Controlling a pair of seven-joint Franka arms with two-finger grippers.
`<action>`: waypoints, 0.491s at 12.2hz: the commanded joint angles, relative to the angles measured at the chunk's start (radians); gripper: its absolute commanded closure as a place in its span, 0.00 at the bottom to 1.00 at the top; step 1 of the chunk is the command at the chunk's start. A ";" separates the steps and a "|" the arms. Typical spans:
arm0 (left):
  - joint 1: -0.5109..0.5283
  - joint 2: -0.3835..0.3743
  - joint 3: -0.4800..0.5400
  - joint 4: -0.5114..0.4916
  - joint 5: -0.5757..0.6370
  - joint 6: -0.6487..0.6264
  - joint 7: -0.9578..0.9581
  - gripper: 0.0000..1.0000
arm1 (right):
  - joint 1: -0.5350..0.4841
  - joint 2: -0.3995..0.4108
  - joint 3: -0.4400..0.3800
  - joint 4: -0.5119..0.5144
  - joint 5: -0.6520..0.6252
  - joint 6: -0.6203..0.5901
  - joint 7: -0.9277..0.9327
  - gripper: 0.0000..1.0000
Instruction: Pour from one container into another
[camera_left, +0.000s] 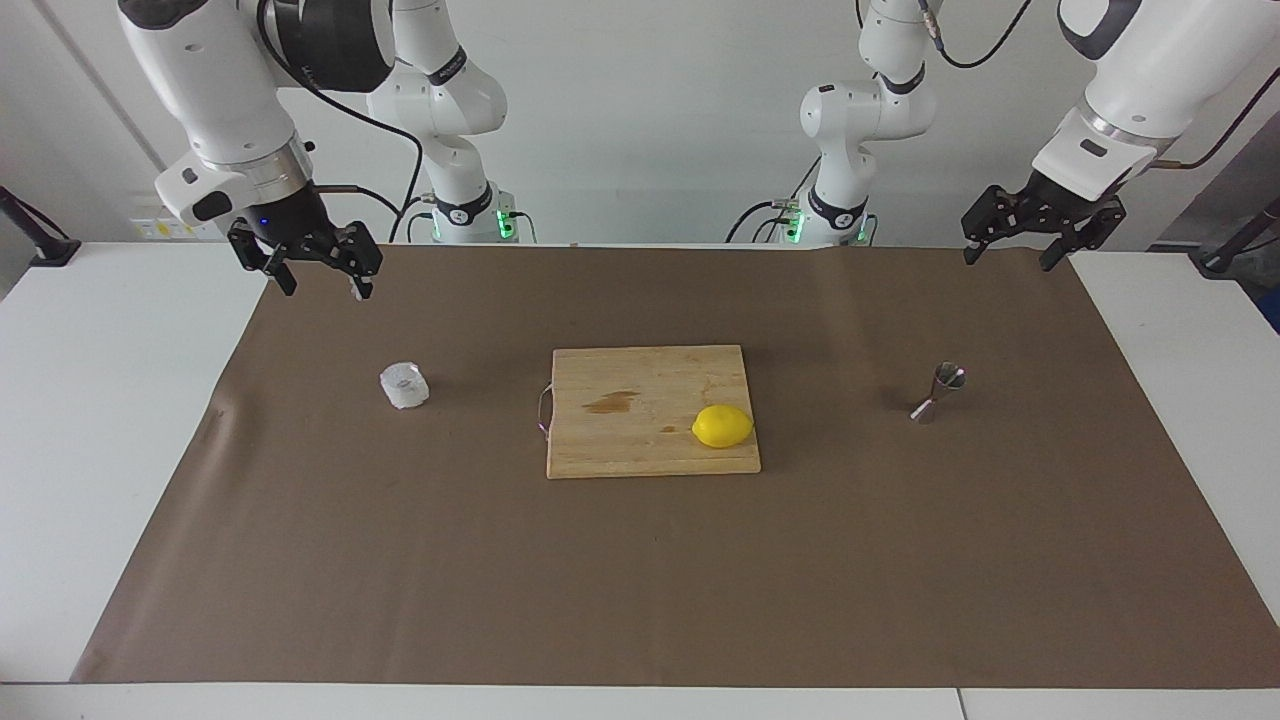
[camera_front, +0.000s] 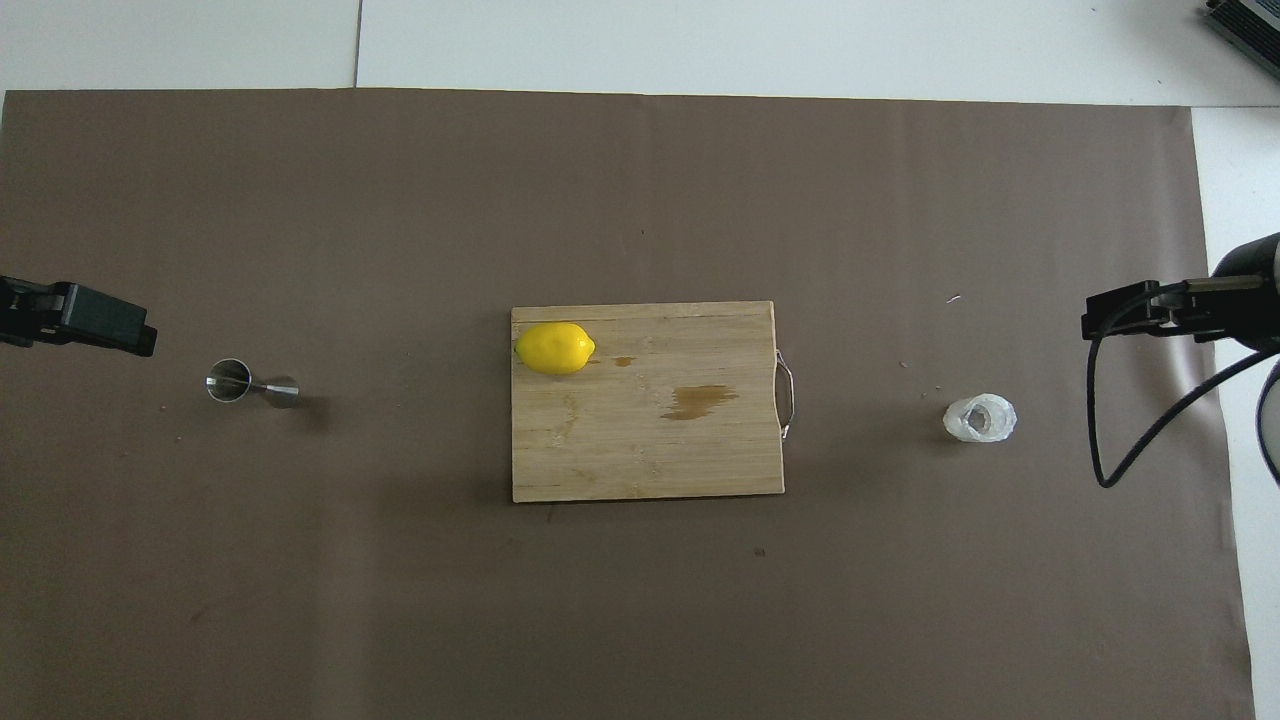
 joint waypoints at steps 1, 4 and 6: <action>-0.009 -0.014 0.010 -0.008 0.006 0.007 0.042 0.00 | -0.010 -0.011 0.005 0.000 0.013 -0.013 0.014 0.00; -0.016 -0.020 0.011 -0.020 0.004 0.010 0.033 0.00 | -0.010 -0.011 0.005 0.000 0.013 -0.013 0.014 0.00; -0.006 -0.022 0.013 -0.021 0.004 0.010 0.033 0.00 | -0.010 -0.011 0.005 0.000 0.013 -0.013 0.014 0.00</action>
